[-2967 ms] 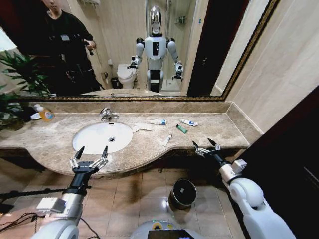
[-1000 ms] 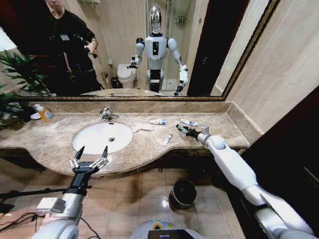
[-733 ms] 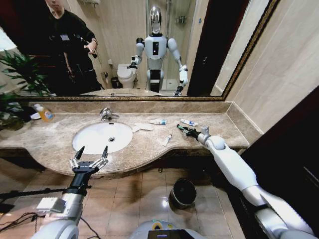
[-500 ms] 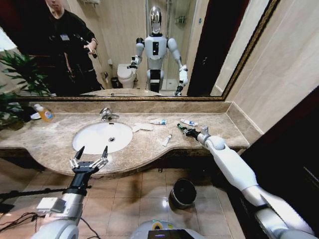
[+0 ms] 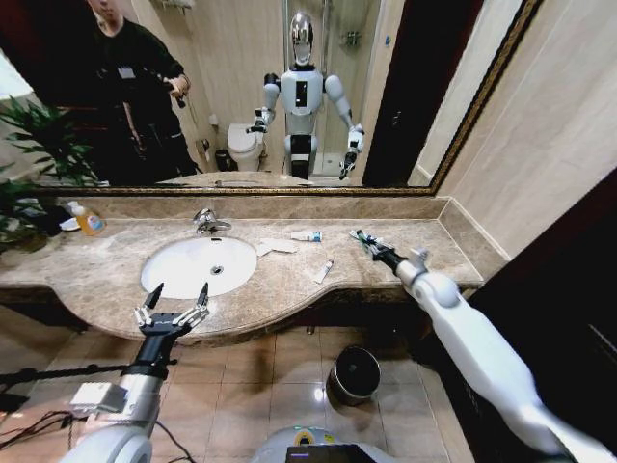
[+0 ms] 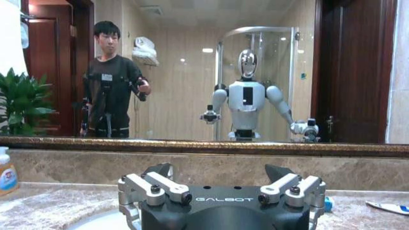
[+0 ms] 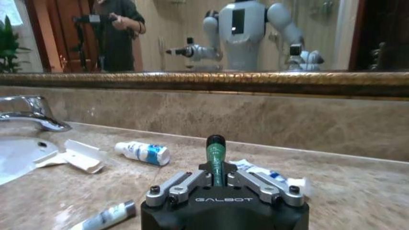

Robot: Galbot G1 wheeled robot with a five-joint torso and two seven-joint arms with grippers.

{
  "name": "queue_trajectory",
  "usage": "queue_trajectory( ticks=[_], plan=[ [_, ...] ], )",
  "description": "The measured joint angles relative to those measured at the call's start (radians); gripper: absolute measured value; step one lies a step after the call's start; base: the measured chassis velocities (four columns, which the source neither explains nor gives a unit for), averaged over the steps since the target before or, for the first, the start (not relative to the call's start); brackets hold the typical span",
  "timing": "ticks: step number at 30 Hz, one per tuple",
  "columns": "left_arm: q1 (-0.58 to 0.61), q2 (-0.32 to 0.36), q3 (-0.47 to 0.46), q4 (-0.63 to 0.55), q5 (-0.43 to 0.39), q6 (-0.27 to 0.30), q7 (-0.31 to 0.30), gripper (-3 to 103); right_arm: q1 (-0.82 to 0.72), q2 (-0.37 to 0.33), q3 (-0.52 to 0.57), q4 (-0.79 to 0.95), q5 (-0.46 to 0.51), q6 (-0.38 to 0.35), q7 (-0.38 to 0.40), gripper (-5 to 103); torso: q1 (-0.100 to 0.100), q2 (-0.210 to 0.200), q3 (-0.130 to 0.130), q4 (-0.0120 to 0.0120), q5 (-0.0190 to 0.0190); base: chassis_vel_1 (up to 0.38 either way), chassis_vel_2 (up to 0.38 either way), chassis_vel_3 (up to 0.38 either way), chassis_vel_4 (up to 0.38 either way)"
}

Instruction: Pick up the trash from the sink and place it in the trash bin.

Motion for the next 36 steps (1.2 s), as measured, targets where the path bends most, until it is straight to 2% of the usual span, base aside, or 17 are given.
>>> queue_trajectory(
  ticks=[3, 6, 7, 10, 13, 15, 21, 26, 33, 34, 36],
  plan=[
    [0.0, 0.0, 0.0, 0.0, 0.0, 0.0, 0.0, 100, -0.08, -0.002, 0.051, 0.055, -0.001, 0.002, -0.01, 9, 0.0, 0.0, 0.0, 0.0003, -0.0005, 0.0, 0.0, 0.0, 0.0],
    [0.0, 0.0, 0.0, 0.0, 0.0, 0.0, 0.0, 100, -0.224, 0.011, 0.114, 0.133, -0.008, 0.026, -0.018, 9, 0.0, 0.0, 0.0, 0.0004, -0.0003, 0.0, 0.0, 0.0, 0.0],
    [0.0, 0.0, 0.0, 0.0, 0.0, 0.0, 0.0, 100, -0.224, 0.011, 0.114, 0.133, -0.008, 0.026, -0.018, 9, 0.0, 0.0, 0.0, 0.0004, -0.0003, 0.0, 0.0, 0.0, 0.0],
    [0.0, 0.0, 0.0, 0.0, 0.0, 0.0, 0.0, 100, -0.393, 0.064, 0.185, 0.217, -0.026, 0.052, -0.045, 9, 0.0, 0.0, 0.0, 0.0001, -0.0005, 0.0, 0.0, 0.0, 0.0],
    [0.0, 0.0, 0.0, 0.0, 0.0, 0.0, 0.0, 100, -0.439, 0.088, 0.201, 0.23, -0.043, 0.067, -0.06, 9, 0.0, 0.0, 0.0, 0.0001, -0.0005, 0.0, 0.0, 0.0, 0.0],
    [0.0, 0.0, 0.0, 0.0, 0.0, 0.0, 0.0, 100, -0.502, 0.143, 0.21, 0.226, -0.095, 0.108, -0.084, 9, 0.0, 0.0, 0.0, 0.0001, -0.0004, 0.0, 0.0, 0.0, 0.0],
    [0.0, 0.0, 0.0, 0.0, 0.0, 0.0, 0.0, 100, -0.532, 0.216, 0.192, 0.143, -0.176, 0.151, -0.099, 9, 0.0, 0.0, 0.0, 0.0003, -0.0003, 0.0, 0.0, 0.0, 0.0],
    [0.0, 0.0, 0.0, 0.0, 0.0, 0.0, 0.0, 100, -0.511, 0.284, 0.158, -0.043, -0.285, 0.226, -0.113, 9, 0.0, 0.0, 0.0, 0.0003, -0.0001, 0.0, 0.0, 0.0, 0.0],
    [0.0, 0.0, 0.0, 0.0, 0.0, 0.0, 0.0, 100, -0.465, 0.33, 0.142, -0.191, -0.345, 0.268, -0.121, 9, 0.0, 0.0, 0.0, 0.0003, -0.0004, 0.0, 0.0, 0.0, 0.0],
    [0.0, 0.0, 0.0, 0.0, 0.0, 0.0, 0.0, 100, -0.457, 0.336, 0.141, -0.213, -0.353, 0.272, -0.124, 7, 0.0, 0.0, 0.0, 0.0003, -0.0004, 0.0, 0.0, 0.0, 0.0],
    [0.0, 0.0, 0.0, 0.0, 0.0, 0.0, 0.0, 100, -0.424, 0.358, 0.138, -0.301, -0.391, 0.302, -0.128, 16, 0.0, 0.0, 0.0, 0.0003, -0.0004, 0.0, 0.0, 0.0, 0.0]
  ],
)
